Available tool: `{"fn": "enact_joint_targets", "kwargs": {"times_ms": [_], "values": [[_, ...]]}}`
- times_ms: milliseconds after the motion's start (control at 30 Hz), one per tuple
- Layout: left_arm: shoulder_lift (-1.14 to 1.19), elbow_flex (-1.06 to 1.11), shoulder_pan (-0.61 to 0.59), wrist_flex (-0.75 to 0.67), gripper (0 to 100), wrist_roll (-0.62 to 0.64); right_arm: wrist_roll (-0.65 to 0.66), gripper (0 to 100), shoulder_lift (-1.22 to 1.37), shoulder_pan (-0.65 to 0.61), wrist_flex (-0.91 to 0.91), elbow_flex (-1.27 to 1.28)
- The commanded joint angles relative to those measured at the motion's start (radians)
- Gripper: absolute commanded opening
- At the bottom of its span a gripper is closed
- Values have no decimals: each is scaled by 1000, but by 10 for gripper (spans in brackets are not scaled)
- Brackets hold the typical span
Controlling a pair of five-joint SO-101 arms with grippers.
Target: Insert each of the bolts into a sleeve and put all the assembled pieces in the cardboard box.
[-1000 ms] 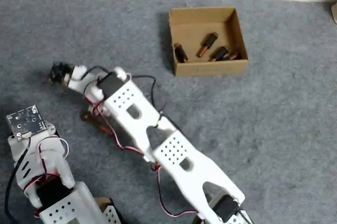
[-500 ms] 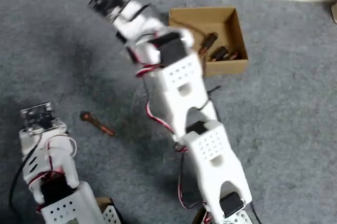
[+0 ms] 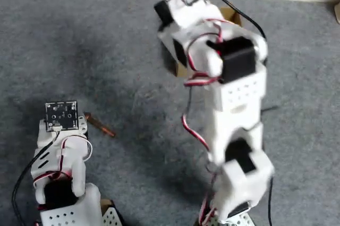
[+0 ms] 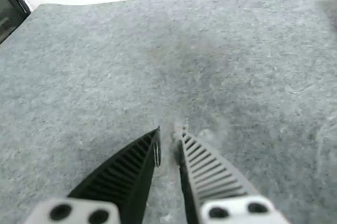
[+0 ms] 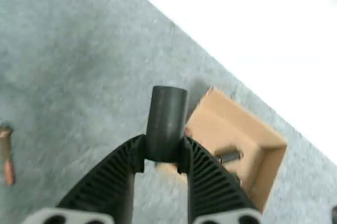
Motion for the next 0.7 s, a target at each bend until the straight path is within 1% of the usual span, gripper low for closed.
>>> {"fn": "enact_joint_targets", "kwargs": {"times_ms": [0,100,167,267,367,400,467,567,633,667], "values": [[5,-70,54,8,68,-3,-11,5,-291,15,19,272],[15,-68,136,8,69,-3,-12,5,-489,15,19,522],[79,-65,166,3,69,-3,-12,5,-622,15,19,699],[277,-99,174,-40,70,-3,-12,5,-800,15,18,974],[539,-200,174,-58,71,5,-14,5,-967,15,-12,1253],[622,-239,170,-55,71,26,-14,5,-1023,15,-38,1349],[773,-309,157,-55,71,152,-14,5,-1133,15,-111,1527],[897,-404,136,-37,71,456,-14,5,-1288,15,-231,1779],[928,-456,101,40,71,603,-9,5,-1371,15,-302,1926],[941,-475,97,69,71,643,-6,5,-1400,18,-321,1991]]}}
